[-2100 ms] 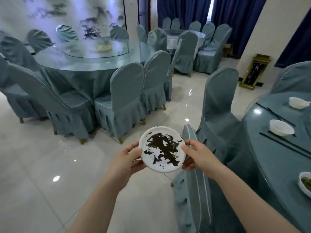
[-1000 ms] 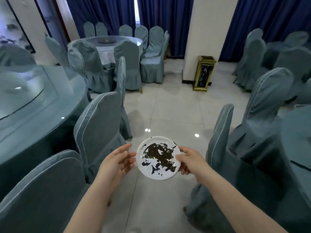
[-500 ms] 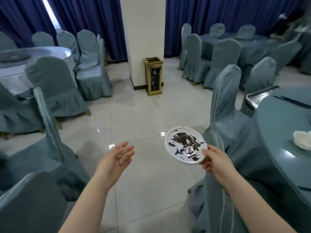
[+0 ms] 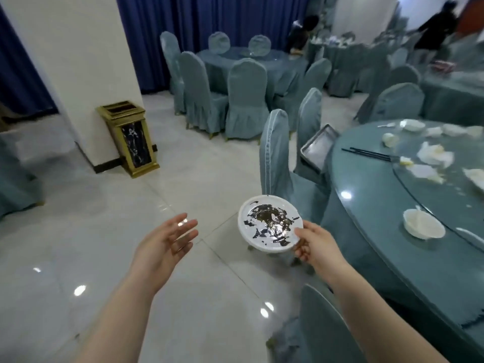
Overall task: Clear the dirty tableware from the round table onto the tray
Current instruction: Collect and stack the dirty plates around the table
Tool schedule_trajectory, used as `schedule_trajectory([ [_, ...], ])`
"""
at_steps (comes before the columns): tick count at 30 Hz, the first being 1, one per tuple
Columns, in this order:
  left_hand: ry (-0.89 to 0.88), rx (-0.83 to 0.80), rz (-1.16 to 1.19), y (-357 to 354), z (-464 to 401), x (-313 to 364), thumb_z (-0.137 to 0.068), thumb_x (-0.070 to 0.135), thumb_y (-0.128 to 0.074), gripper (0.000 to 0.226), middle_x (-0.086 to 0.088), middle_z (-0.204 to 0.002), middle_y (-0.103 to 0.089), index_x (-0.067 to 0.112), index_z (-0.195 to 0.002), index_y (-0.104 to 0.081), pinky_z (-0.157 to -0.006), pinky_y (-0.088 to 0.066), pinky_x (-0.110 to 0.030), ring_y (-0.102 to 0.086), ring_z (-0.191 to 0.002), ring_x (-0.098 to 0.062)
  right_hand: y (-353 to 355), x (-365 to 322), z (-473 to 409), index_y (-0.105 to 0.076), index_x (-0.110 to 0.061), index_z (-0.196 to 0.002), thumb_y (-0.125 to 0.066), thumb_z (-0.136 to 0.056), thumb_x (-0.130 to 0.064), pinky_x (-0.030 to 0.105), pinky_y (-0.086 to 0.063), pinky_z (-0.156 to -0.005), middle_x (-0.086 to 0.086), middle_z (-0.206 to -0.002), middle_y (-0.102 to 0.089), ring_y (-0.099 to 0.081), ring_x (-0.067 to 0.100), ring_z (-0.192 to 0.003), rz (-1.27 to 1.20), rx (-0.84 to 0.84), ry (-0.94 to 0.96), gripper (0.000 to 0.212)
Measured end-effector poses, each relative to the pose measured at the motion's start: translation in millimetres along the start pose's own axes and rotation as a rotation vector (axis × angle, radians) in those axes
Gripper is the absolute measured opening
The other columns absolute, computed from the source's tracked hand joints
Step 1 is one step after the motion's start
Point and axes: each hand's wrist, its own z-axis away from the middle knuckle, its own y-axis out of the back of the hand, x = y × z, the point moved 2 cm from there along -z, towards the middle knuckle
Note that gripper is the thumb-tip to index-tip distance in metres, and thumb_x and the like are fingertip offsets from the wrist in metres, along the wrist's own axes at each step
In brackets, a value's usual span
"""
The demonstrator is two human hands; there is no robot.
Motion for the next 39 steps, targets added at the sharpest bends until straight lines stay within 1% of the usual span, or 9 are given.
schedule_trajectory([
  [5,0.109,-0.167,-0.100,-58,-110,25,-0.096,0.014,-0.044,0.025,-0.008,-0.104,-0.072,0.013,-0.113,-0.062,-0.079,-0.048,-0.031,-0.068,-0.090,-0.021,20,-9,-40,-0.064,-0.012,-0.098,-0.050,-0.094,-0.006,0.018,-0.035,-0.033,0.007,-0.053,-0.060,-0.047,0.013,-0.036,-0.159,0.240,-0.056,0.016],
  [10,0.256,-0.335,-0.194,-145,-200,16,-0.097,0.013,-0.044,0.024,-0.008,-0.104,-0.072,0.014,-0.112,-0.063,-0.077,-0.049,-0.031,-0.067,-0.093,-0.021,67,-17,-79,-0.065,-0.010,-0.097,-0.053,-0.093,-0.006,0.018,-0.034,-0.034,0.005,-0.053,-0.059,-0.046,0.013,-0.038,-0.256,0.476,-0.097,0.014],
  [15,0.330,-0.496,-0.280,-239,-271,-9,-0.097,0.010,-0.044,0.024,-0.008,-0.099,-0.074,0.013,-0.111,-0.064,-0.078,-0.050,-0.031,-0.069,-0.087,-0.019,111,-27,-138,-0.063,-0.008,-0.102,-0.050,-0.094,-0.006,0.019,-0.034,-0.035,0.005,-0.055,-0.059,-0.045,0.014,-0.041,-0.302,0.619,-0.083,0.016],
  [18,0.357,-0.567,-0.364,-293,-302,-23,-0.099,0.012,-0.042,0.025,-0.008,-0.101,-0.074,0.015,-0.109,-0.064,-0.078,-0.050,-0.030,-0.068,-0.091,-0.019,136,-33,-171,-0.061,-0.008,-0.108,-0.049,-0.095,-0.006,0.019,-0.034,-0.034,0.007,-0.059,-0.058,-0.044,0.014,-0.042,-0.363,0.693,-0.086,0.018],
  [22,0.395,-0.645,-0.411,-354,-334,-40,-0.099,0.012,-0.042,0.024,-0.007,-0.101,-0.074,0.016,-0.108,-0.064,-0.080,-0.050,-0.032,-0.068,-0.091,-0.020,162,-42,-208,-0.060,-0.008,-0.112,-0.048,-0.096,-0.006,0.018,-0.033,-0.034,0.009,-0.059,-0.054,-0.043,0.014,-0.041,-0.383,0.765,-0.100,0.021],
  [26,0.469,-0.688,-0.466,-404,-370,-62,-0.099,0.012,-0.042,0.024,-0.005,-0.095,-0.074,0.017,-0.106,-0.063,-0.077,-0.050,-0.030,-0.068,-0.086,-0.018,179,-49,-246,-0.060,-0.010,-0.108,-0.048,-0.096,-0.006,0.016,-0.033,-0.034,0.009,-0.059,-0.054,-0.042,0.013,-0.039,-0.404,0.780,-0.139,0.018],
  [32,0.525,-0.720,-0.588,-478,-449,-97,-0.098,0.009,-0.045,0.022,-0.008,-0.108,-0.067,0.014,-0.111,-0.062,-0.074,-0.049,-0.030,-0.063,-0.090,-0.020,207,-62,-323,-0.060,-0.010,-0.108,-0.049,-0.095,-0.007,0.019,-0.032,-0.035,0.014,-0.060,-0.053,-0.045,0.015,-0.040,-0.391,0.789,-0.179,0.017],
  [35,0.618,-0.730,-0.629,-505,-488,-114,-0.096,0.010,-0.047,0.022,-0.006,-0.103,-0.066,0.014,-0.114,-0.060,-0.072,-0.047,-0.031,-0.062,-0.086,-0.020,217,-66,-362,-0.060,-0.011,-0.109,-0.049,-0.095,-0.007,0.019,-0.033,-0.035,0.012,-0.056,-0.055,-0.045,0.015,-0.038,-0.402,0.789,-0.211,0.018],
  [39,0.664,-0.790,-0.674,-540,-528,-133,-0.096,0.013,-0.048,0.025,-0.003,-0.099,-0.067,0.011,-0.118,-0.059,-0.083,-0.044,-0.034,-0.061,-0.087,-0.019,232,-68,-412,-0.060,-0.016,-0.108,-0.049,-0.095,-0.007,0.018,-0.034,-0.035,0.007,-0.051,-0.057,-0.047,0.014,-0.037,-0.418,0.821,-0.216,0.019],
])
